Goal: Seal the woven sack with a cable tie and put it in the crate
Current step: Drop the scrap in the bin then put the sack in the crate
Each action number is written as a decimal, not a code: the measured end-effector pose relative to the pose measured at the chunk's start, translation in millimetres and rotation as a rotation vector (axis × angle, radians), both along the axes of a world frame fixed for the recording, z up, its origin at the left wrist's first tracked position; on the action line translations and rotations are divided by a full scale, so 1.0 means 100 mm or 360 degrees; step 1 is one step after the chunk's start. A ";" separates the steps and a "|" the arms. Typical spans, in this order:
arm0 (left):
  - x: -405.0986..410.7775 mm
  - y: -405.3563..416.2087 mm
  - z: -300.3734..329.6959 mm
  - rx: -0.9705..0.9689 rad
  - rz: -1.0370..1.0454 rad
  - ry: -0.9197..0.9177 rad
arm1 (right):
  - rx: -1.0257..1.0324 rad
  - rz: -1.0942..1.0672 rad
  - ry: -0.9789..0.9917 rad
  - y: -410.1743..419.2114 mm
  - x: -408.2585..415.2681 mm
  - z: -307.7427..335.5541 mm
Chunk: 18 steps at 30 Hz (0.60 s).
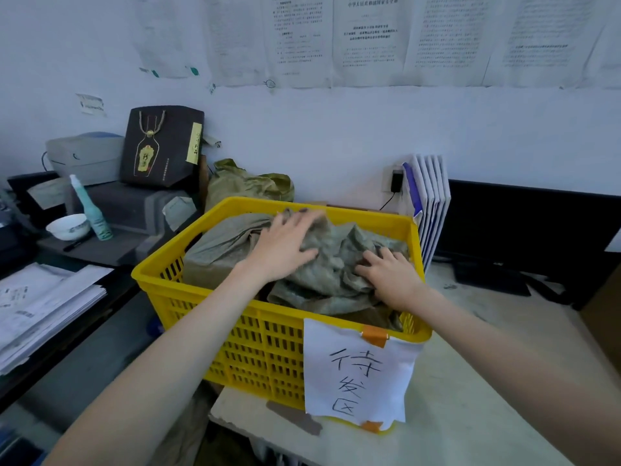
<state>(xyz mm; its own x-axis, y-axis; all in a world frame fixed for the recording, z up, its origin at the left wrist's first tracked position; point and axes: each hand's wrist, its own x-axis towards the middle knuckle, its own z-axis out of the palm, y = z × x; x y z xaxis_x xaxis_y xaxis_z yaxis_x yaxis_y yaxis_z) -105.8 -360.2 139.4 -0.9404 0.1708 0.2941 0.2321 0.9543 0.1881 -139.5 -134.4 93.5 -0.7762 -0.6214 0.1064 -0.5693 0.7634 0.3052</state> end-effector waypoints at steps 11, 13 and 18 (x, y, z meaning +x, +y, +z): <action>0.05 -0.10 -0.13 -0.0565 -0.0042 -0.1208 | -0.0806 0.0143 -0.1400 0.10 0.25 0.35; -0.01 -0.13 -0.22 -0.0389 0.0065 -0.1270 | -0.0674 0.0130 -0.1361 0.08 0.20 0.29; -0.15 -0.08 -0.39 -0.0255 0.0154 -0.1289 | -0.0201 0.0112 -0.1111 -0.09 0.14 0.15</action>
